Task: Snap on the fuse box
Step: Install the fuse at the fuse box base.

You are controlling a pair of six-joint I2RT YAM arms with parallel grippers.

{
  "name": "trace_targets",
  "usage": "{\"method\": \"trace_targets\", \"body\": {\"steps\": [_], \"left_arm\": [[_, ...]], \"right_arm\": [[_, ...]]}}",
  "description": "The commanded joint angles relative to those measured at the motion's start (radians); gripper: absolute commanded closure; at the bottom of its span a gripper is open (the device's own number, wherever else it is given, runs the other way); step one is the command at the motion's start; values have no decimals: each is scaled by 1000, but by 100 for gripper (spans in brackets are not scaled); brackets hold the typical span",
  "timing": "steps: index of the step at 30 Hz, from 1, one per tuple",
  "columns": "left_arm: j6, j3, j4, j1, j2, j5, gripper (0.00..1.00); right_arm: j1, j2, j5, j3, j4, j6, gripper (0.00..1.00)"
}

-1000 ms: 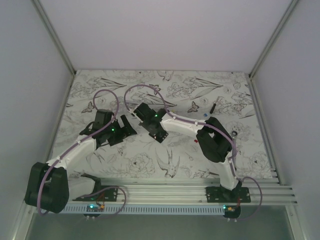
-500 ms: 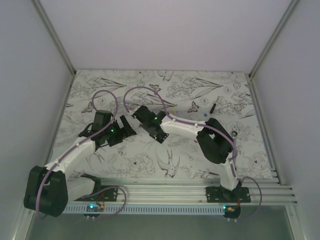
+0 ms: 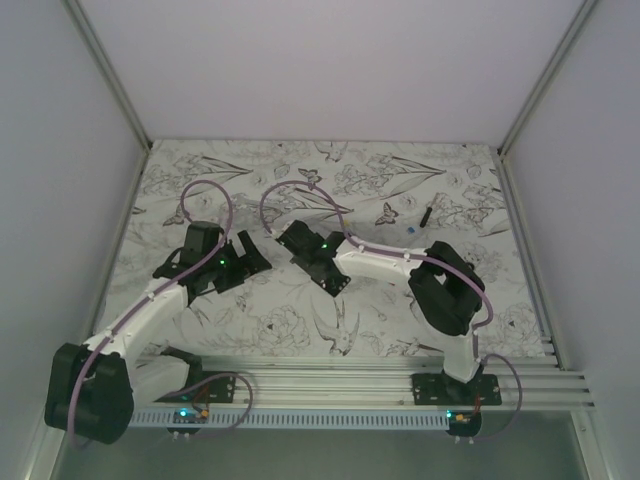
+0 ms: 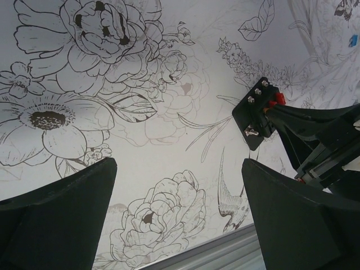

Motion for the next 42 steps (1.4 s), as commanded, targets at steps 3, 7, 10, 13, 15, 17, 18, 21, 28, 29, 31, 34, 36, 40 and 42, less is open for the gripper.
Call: {"method": "trace_targets", "body": {"steps": [3,7,10,13,15,17,18,21,28,29,31,34,36,40,42], "left_arm": [[1,-10,-35,10,3,1,0],[-3,-14,-34,9,-4,3,0],[-7,-15,-35,9,-6,1,0],[-10,-15,-35,9,-5,1,0],[-12,-16,-35,10,-4,2,0],[-16,-18,-35,9,-7,0,0],[-16,-19,-34,9,-9,-1,0],[-19,-25,-35,10,-15,-2,0],[-23,-29,-35,9,-25,7,0],[-24,-31,-35,9,-27,8,0],[-24,-33,-34,10,-32,10,0],[-23,-35,-34,9,-38,15,0],[-23,-36,-34,9,-37,16,0],[-20,-33,-35,10,-26,27,0],[-18,-32,-35,9,-23,31,0]], "right_arm": [[10,26,-66,-47,22,55,100],[18,-30,-56,-79,53,60,100],[19,-77,-53,-116,78,68,100],[21,-105,-43,-164,114,79,100],[22,-121,-38,-200,150,91,100],[27,-144,-33,-241,203,97,100],[31,-150,-27,-257,221,99,100],[40,-179,-22,-291,252,99,93],[47,-231,-67,-288,256,87,74],[47,-235,-80,-286,254,87,71],[47,-240,-97,-282,247,88,68],[44,-259,-114,-279,231,89,68],[31,-269,-129,-274,215,89,68],[11,-257,-143,-251,166,78,68],[10,-248,-142,-243,157,71,68]]}}
